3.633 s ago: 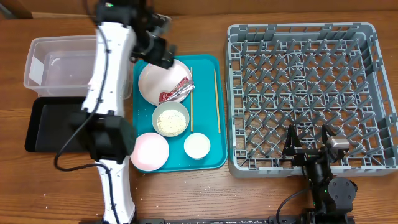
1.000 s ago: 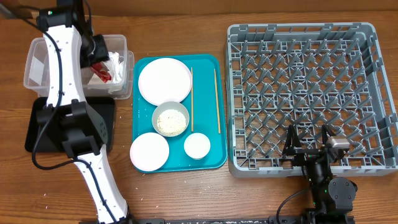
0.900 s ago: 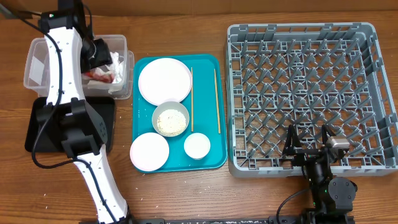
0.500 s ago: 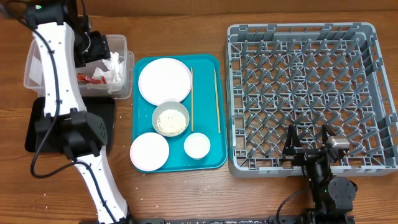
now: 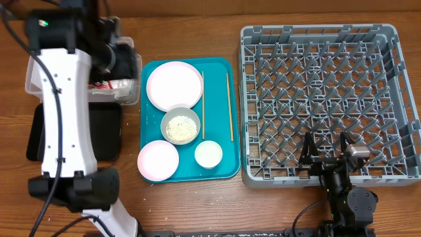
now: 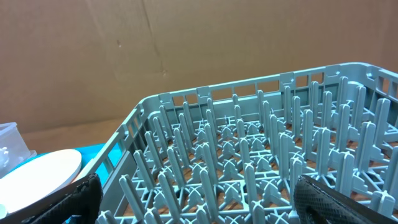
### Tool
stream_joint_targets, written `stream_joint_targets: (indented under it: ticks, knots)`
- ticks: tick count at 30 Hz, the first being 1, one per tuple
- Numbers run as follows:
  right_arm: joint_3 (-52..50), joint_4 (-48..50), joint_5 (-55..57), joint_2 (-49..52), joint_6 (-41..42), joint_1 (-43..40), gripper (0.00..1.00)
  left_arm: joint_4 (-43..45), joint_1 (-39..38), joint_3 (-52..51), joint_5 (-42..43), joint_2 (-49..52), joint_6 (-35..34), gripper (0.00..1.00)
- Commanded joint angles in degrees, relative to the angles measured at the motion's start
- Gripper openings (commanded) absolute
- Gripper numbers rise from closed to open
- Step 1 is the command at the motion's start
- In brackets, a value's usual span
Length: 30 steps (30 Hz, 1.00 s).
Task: Sort waste into correct bins and load items into the dishwasher
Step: 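Reach the left gripper to the rice bowl and grasp its rim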
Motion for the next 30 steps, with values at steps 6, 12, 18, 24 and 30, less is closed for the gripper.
stream_joint_targets:
  ticks: [6, 12, 18, 24, 30]
  knots:
    - [-0.61, 0.28, -0.04, -0.57, -0.2, 0.33, 1.0, 10.82, -13.7, -19.34, 1.09, -2.8, -4.24, 0.69]
    - [-0.61, 0.28, -0.04, -0.57, -0.2, 0.33, 1.0, 22.14, -21.53, -30.12, 0.44, -2.73, -4.9, 0.73]
    - [-0.61, 0.28, -0.04, -0.57, -0.2, 0.33, 1.0, 32.74, -22.84, -39.06, 0.44, -2.73, -10.14, 0.55]
    - [-0.61, 0.28, -0.04, -0.57, -0.2, 0.33, 1.0, 38.29, -22.99, -45.13, 1.11, -2.71, -11.19, 0.49]
    - [-0.61, 0.28, -0.04, -0.57, -0.2, 0.33, 1.0, 42.27, -24.24, -49.77, 1.01, -2.43, -11.15, 0.5]
